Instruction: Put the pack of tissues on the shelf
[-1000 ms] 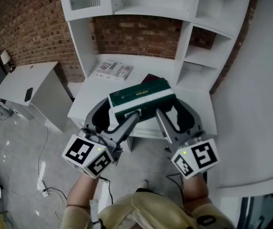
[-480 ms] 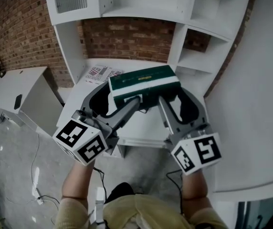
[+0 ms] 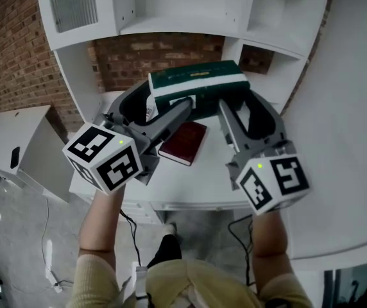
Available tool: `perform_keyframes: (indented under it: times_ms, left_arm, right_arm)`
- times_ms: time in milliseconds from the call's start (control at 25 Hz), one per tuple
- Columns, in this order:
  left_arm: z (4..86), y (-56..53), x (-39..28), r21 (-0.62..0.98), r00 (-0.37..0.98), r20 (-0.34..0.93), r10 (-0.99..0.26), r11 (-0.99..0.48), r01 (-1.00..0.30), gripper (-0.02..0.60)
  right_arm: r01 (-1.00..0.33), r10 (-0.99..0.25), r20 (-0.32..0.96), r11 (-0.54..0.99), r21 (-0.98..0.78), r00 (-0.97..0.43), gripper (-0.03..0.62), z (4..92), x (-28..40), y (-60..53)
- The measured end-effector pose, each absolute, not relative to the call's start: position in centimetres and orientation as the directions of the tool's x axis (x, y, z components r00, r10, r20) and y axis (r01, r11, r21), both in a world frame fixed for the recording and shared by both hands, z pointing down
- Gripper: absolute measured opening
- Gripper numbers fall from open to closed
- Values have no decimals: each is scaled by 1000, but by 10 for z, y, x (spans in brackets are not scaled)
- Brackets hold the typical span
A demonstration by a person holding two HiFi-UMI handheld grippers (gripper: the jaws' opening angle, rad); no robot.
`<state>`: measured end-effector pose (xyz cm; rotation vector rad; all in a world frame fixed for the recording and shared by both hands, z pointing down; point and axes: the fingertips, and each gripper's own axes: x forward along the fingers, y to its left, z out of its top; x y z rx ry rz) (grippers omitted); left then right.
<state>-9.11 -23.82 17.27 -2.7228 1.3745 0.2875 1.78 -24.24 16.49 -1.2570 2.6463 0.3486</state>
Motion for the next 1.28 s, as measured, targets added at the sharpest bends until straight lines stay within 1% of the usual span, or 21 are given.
perform_keyframes:
  times_ms: [360, 600, 840, 1280]
  left_arm:
    - [113, -329, -121, -48, 640, -220, -736, -647, -761, 368]
    - [126, -379, -123, -97, 664, -218, -715, -662, -744, 368]
    - [87, -423, -142, -86, 680, -212, -702, -679, -729, 368]
    - [61, -486, -149, -121, 712, -124, -691, -702, -702, 368]
  right_arm:
    - [-816, -756, -315, 560, 143, -574, 207, 107, -12, -325]
    - [-835, -762, -350, 532, 140, -545, 207, 123, -14, -373]
    - [-854, -788, -334, 503, 136, -517, 207, 83, -33, -414]
    - [-874, -821, -306, 475, 105, -483, 207, 65, -43, -478]
